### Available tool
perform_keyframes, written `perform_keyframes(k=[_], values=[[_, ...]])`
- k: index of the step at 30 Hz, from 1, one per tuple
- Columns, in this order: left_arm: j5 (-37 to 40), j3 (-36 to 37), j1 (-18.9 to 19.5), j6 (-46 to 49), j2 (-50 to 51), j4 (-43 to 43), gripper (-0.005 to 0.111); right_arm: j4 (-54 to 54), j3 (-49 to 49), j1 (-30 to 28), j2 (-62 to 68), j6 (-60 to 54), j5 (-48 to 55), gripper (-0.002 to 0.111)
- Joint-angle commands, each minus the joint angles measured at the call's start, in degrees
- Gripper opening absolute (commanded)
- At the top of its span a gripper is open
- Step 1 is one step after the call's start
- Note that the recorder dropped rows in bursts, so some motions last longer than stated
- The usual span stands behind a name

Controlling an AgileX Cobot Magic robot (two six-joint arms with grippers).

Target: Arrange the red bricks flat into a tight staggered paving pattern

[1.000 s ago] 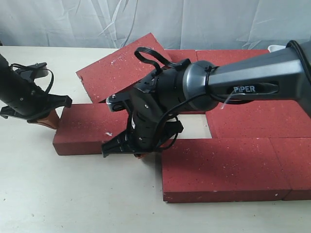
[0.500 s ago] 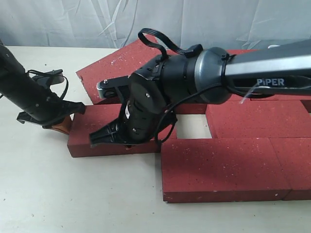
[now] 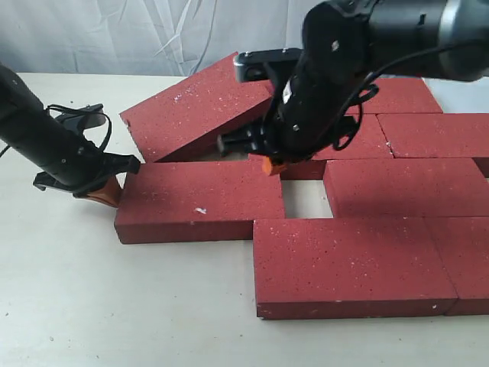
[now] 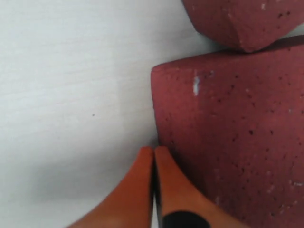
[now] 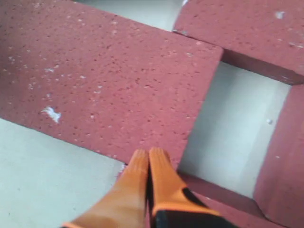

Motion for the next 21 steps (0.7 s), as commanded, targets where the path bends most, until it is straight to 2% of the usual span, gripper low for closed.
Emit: perform_keyframes(k=[1,4,8,21], values=[[1.5,-0.3,-0.4,0.1,0.2,-1.4,0.0,9.8,0.3,-8.9,-4.3,-12.6,5.5,-0.001],[1.7,-0.3,-0.9,0.1,0.2,-2.0,0.0,14.7,4.4,-16.4,-8.6,-18.5,4.5,-0.001],[0.1,-0.3,-3.7,0.1,0.2,-2.5,0.0,23.4,11.1,-22.7,-12.7,-23.5,-2.8,-0.001],[-4.5,-0.3,-8.6,0.1,0.6,-5.2,0.0,27.2,11.0,-23.3,-13.0,-27.0,-2.1,-0.001]])
